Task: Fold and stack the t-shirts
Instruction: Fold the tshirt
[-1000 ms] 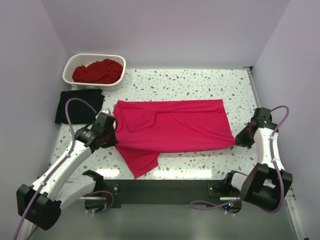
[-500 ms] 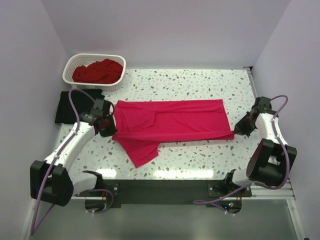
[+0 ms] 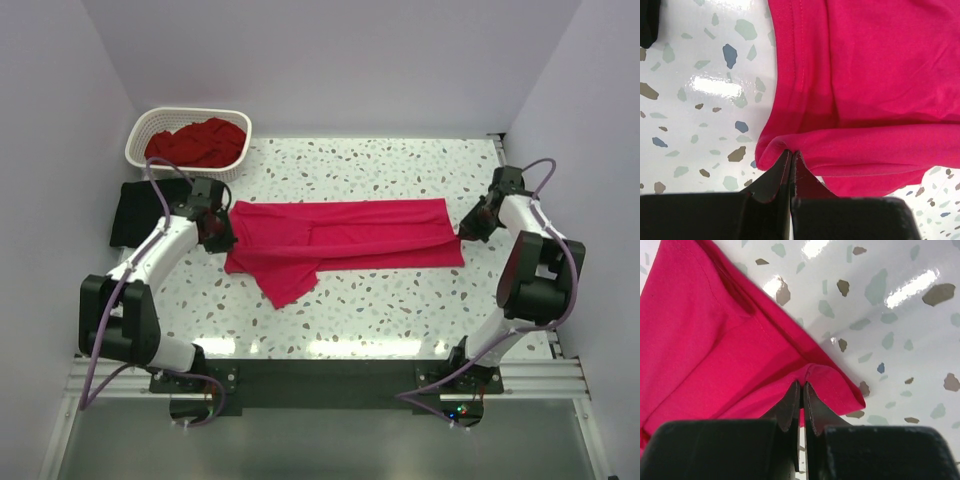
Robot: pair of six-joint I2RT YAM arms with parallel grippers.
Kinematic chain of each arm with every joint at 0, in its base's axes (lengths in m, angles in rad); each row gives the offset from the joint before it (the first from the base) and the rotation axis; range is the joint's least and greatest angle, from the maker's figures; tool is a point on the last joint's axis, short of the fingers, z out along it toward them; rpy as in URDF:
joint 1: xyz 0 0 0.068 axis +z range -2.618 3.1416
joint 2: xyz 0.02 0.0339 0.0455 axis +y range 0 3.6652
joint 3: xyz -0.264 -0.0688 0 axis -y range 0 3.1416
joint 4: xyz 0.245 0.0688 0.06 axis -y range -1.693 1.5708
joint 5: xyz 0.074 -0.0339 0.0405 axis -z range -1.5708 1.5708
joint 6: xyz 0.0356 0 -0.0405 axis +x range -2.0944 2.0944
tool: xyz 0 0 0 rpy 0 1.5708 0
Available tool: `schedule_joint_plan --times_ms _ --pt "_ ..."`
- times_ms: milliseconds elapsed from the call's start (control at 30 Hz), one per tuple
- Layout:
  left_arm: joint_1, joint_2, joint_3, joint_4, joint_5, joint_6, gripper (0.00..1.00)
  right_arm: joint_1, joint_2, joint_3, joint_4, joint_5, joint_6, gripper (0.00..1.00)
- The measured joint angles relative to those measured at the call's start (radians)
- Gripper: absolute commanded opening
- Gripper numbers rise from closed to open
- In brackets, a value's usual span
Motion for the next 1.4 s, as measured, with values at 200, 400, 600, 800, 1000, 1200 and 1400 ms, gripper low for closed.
schedule_joint_plan --times_ms 200,400,600,800,1000,1200,1400 --pt "0.010 0.058 0.001 0.011 -0.001 0.000 0.00 0.009 0.082 0.026 0.027 0.014 -0.011 0.00" --pt "0.014 0.070 0.000 0.037 -0.008 -0.001 0.18 0.012 0.132 0.027 0.037 0.027 -0.026 0.17" --pt "0.015 0.076 0.000 0.061 -0.036 0.001 0.48 0.049 0.133 0.044 0.036 0.064 -0.056 0.48" --pt "0.013 -0.006 -0.010 0.057 -0.060 0.011 0.68 0.155 0.029 0.049 0.024 0.107 -0.093 0.63" --pt "-0.149 -0.240 -0.097 0.050 -0.109 -0.031 0.71 0.359 -0.222 -0.028 0.048 0.087 -0.140 0.71" --pt "-0.422 -0.259 -0.247 0.050 -0.117 -0.155 0.63 0.541 -0.365 -0.187 0.066 0.023 -0.166 0.79" --pt "-0.589 -0.116 -0.286 0.060 -0.158 -0.252 0.48 0.600 -0.426 -0.290 0.067 -0.024 -0.173 0.79"
